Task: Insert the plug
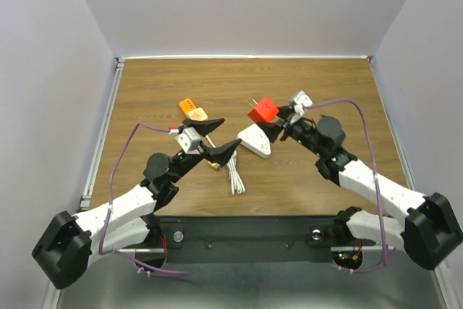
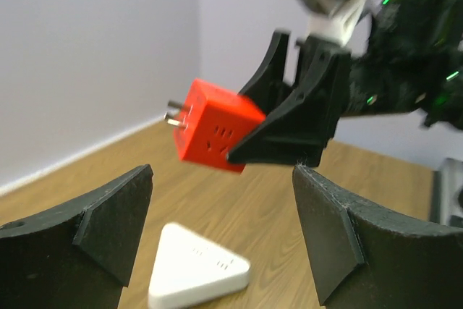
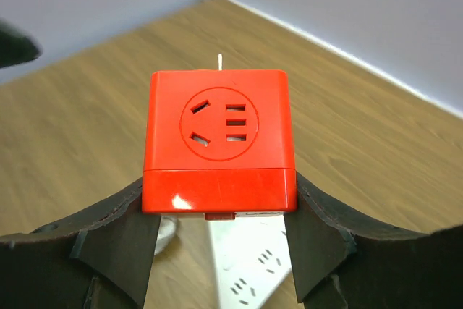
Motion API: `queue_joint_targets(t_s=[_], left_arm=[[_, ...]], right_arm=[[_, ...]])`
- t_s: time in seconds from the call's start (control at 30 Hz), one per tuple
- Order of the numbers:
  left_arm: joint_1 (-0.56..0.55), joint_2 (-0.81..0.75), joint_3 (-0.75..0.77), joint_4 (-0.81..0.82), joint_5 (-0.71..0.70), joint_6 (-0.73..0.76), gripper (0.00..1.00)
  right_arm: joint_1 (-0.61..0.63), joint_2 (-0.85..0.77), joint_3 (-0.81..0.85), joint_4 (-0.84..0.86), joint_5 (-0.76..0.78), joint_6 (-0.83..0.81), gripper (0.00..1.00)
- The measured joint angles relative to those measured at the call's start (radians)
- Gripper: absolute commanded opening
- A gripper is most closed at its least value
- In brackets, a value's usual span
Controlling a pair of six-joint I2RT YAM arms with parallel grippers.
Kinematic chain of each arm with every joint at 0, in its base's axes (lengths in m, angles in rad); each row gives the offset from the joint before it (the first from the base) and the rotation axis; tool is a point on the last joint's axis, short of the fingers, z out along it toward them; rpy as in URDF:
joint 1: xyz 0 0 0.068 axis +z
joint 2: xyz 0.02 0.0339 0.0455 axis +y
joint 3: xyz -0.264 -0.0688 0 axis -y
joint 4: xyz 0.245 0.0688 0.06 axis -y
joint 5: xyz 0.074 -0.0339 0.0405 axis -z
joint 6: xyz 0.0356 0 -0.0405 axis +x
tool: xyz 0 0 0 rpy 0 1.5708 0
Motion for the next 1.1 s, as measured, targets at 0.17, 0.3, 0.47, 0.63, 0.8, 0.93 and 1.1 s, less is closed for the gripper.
queue_joint_targets(t_s=[0.17, 0.3, 0.47, 0.63, 0.8, 0.93, 1.1], left_arm=[[0.022, 0.092, 0.0, -0.085, -0.123, -0.027, 0.86], [0.024, 0.141, 0.0, -0.138, -0.169, -0.082, 0.83], [0.021, 0.223, 0.002, -0.145, -0.169, -0.154, 0.81], [-0.006, 0.378, 0.028, -0.153, -0.162, -0.207, 0.8], [-0.025, 0.473, 0.058, -0.154, -0.142, -0.248, 0.79], [-0.031, 0.505, 0.089, -0.15, -0.129, -0.266, 0.79], [-0.031, 0.592, 0.146, -0.147, -0.115, -0.275, 0.79]], right_arm=[[0.0, 0.175, 0.24, -0.305, 0.154, -0.074, 0.01], [0.0, 0.235, 0.337, -0.487, 0.326, -0.077, 0.0], [0.0, 0.225, 0.33, -0.625, 0.476, -0.004, 0.0], [0.0, 0.213, 0.293, -0.682, 0.557, 0.08, 0.0], [0.0, 0.273, 0.291, -0.692, 0.599, 0.123, 0.0], [0.0, 0.337, 0.288, -0.702, 0.628, 0.146, 0.0], [0.0, 0.382, 0.288, -0.703, 0.643, 0.166, 0.0]])
